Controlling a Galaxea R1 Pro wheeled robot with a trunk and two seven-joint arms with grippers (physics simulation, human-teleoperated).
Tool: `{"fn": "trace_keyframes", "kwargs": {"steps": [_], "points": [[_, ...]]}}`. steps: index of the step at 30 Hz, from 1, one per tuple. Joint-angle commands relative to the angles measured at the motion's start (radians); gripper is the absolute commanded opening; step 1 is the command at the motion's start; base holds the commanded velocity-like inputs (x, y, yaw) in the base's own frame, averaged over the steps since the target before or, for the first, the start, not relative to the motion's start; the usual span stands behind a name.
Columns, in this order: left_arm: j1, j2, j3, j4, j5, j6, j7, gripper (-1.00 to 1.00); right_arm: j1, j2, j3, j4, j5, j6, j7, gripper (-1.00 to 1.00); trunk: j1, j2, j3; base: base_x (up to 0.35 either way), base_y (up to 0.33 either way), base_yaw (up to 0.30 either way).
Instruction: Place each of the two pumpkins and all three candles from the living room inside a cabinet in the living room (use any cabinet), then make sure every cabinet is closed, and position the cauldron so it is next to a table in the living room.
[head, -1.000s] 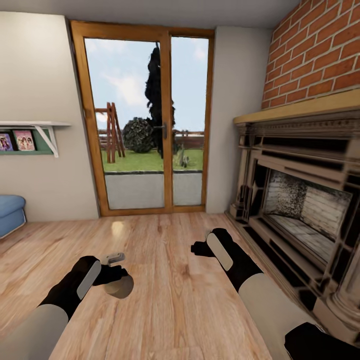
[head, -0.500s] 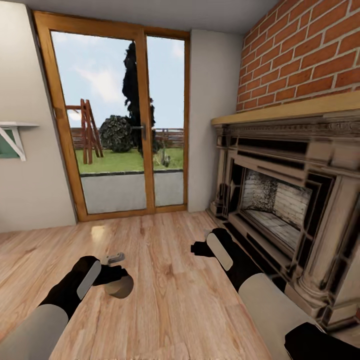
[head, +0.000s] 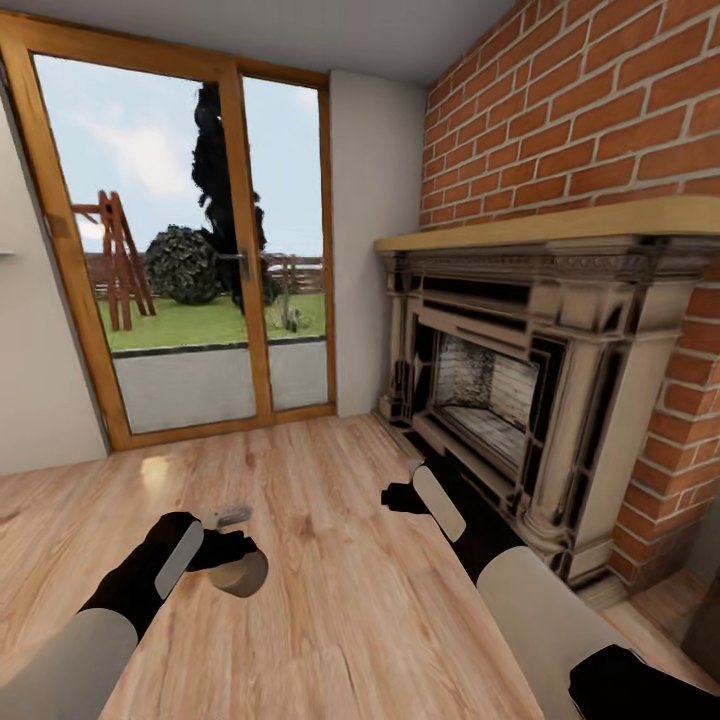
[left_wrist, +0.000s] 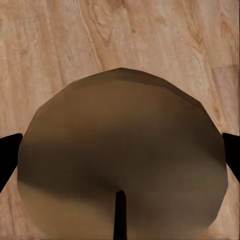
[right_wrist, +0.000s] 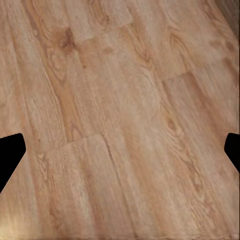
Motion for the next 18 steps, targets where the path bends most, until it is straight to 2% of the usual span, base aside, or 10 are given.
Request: {"fn": "trace_keyframes", "kwargs": {"steps": [1, 11, 18], "points": [[0.000, 0.001, -0.005, -0.002, 0.012, 0.003, 0.010, -1.00, -0.001, 0.000, 0.003, -0.001, -0.010, 0.001, -0.010, 1.00, -0.005, 0.007, 0.001, -0.338, 0.000, -0.215], [0.000, 0.001, -0.004, -0.002, 0.014, 0.003, 0.010, -1.00, -0.001, 0.004, 0.005, -0.001, -0.011, 0.001, -0.010, 1.00, -0.043, 0.077, 0.032, -0.321, 0.000, -0.051], [0.000, 0.001, -0.004, -0.002, 0.014, 0.003, 0.010, -1.00, -0.001, 0.005, 0.006, -0.001, -0.010, 0.000, -0.009, 1.00, -0.070, 0.126, 0.053, -0.055, 0.000, -0.237]]}}
